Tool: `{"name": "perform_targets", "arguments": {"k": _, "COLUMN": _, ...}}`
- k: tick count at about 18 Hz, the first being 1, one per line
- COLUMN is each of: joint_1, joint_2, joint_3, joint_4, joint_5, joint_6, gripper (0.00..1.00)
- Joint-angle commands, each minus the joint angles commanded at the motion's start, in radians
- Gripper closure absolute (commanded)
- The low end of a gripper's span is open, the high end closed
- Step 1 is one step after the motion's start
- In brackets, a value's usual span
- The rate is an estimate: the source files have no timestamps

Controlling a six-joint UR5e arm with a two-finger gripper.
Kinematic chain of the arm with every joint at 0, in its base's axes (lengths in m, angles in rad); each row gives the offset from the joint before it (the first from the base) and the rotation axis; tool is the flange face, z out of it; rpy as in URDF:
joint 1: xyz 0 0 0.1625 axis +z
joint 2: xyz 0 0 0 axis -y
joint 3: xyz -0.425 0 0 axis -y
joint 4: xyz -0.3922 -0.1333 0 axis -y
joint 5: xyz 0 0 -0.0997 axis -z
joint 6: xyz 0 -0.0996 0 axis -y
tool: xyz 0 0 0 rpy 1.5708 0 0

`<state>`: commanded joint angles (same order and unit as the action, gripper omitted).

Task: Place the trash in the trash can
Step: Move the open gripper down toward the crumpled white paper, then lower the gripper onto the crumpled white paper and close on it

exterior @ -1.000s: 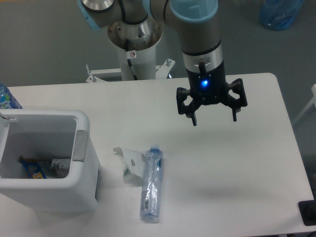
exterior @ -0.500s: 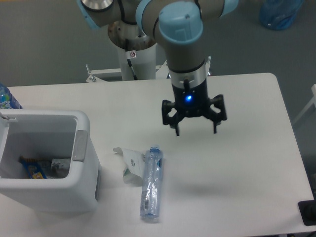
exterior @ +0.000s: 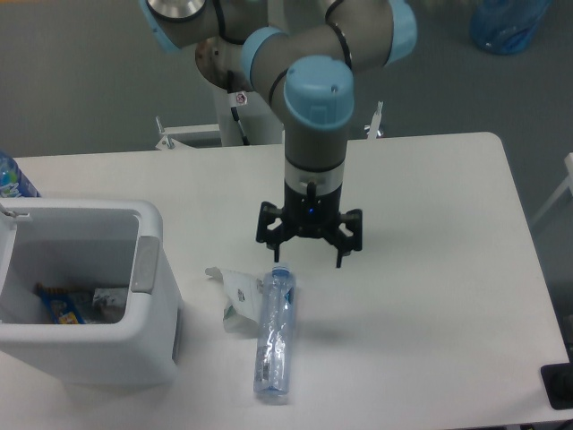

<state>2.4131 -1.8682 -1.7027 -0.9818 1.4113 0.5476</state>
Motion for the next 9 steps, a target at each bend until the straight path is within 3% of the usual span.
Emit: {"name": "perform_targets", "arguments": {"k": 9, "joint_1": -0.069, "joint_2": -0.091, "joint_3": 0.000, "joint_4": 0.014, "joint_5": 0.005, "joint_6": -0.051, "gripper": 0.00}}
